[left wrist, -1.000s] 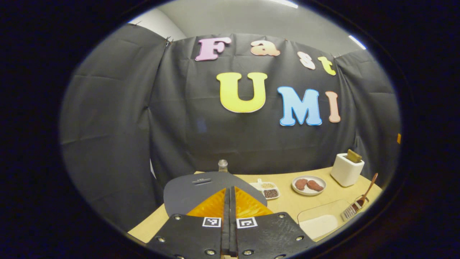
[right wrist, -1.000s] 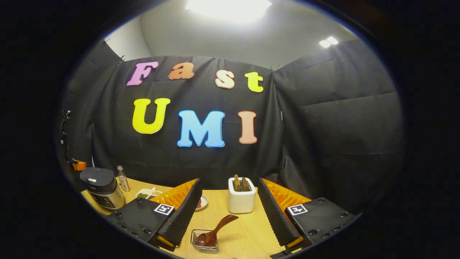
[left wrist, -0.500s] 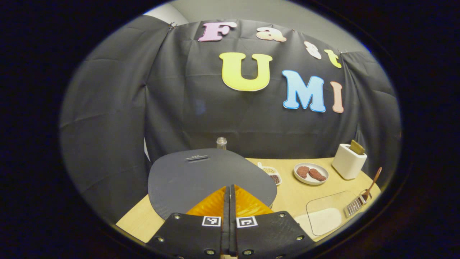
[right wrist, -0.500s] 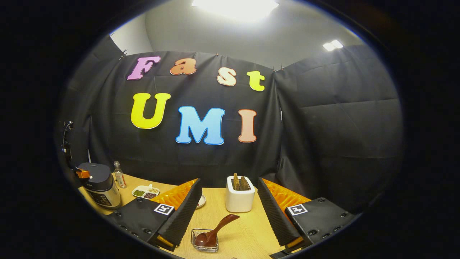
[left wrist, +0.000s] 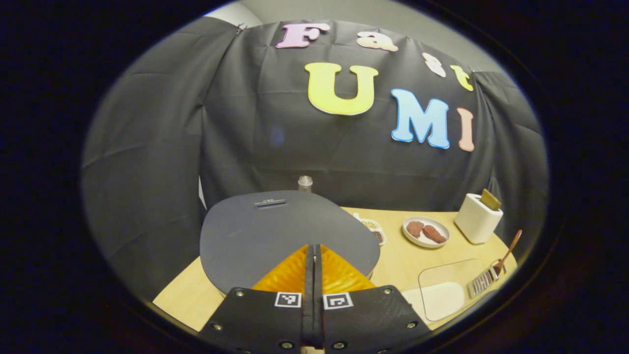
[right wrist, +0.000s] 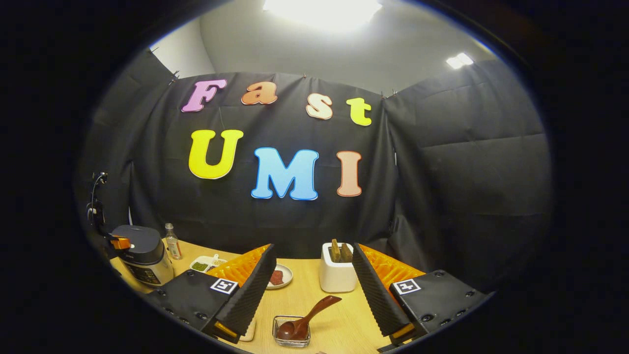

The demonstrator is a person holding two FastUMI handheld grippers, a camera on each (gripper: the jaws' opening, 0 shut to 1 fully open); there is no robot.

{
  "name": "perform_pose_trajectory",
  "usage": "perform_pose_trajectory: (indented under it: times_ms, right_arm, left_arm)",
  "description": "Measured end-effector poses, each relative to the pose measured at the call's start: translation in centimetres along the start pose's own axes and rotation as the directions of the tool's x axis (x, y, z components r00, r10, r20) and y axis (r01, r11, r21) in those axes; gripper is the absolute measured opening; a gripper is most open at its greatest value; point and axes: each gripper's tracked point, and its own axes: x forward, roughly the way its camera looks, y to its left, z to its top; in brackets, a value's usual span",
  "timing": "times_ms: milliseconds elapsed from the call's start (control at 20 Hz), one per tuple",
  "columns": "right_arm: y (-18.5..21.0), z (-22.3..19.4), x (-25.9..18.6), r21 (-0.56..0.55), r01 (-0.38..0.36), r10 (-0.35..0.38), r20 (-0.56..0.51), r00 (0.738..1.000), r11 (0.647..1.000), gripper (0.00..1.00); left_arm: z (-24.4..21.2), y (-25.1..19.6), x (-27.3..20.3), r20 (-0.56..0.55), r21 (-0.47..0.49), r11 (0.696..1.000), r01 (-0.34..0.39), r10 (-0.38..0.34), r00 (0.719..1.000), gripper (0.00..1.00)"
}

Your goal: Close the left gripper, press the button to open the rice cooker; take a wooden spoon from the chopstick holder with the right hand, scoop a spoonful of rice and pour it into the rice cooker, then put the wooden spoon back into the chopstick holder.

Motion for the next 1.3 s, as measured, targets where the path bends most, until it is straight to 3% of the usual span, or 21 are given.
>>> perform_pose_trajectory:
  times_ms: [100,300,550,750,900,1200,1300]
  right_arm:
    - [0.0,0.2,0.1,0.005,-0.009,0.009,0.008,1.0,1.0,0.99]
    - [0.1,0.0,0.1,0.022,-0.027,0.027,0.004,1.0,0.999,0.98]
    - [-0.2,-0.1,-0.1,0.03,-0.052,0.052,0.0,0.999,0.998,0.97]
    - [-1.2,-1.4,0.5,0.057,-0.057,0.059,-0.031,0.998,0.997,0.98]
    - [-1.6,-3.3,1.3,0.086,-0.064,0.072,-0.089,0.993,0.994,0.97]
    - [-1.7,-7.7,3.8,0.139,-0.07,0.097,-0.193,0.976,0.988,0.97]
    - [-1.6,-9.6,4.4,0.16,-0.067,0.105,-0.247,0.963,0.985,0.97]
  left_arm:
    - [0.6,0.0,-0.2,0.016,0.045,0.999,-0.007,0.007,1.0,0.02]
    - [6.7,0.6,-2.8,0.158,0.082,0.996,-0.045,0.031,0.987,0.02]
    - [13.9,2.1,-6.6,0.3,0.035,0.994,-0.105,0.089,0.95,0.02]
    - [16.9,2.4,-11.3,0.372,-0.038,0.995,-0.093,0.1,0.923,0.04]
    - [18.3,2.8,-14.3,0.417,-0.024,0.994,-0.11,0.11,0.902,0.52]
    - [20.0,3.2,-20.3,0.478,-0.018,0.989,-0.147,0.138,0.868,0.8]
    - [19.7,3.3,-21.6,0.478,-0.015,0.988,-0.153,0.141,0.867,0.81]
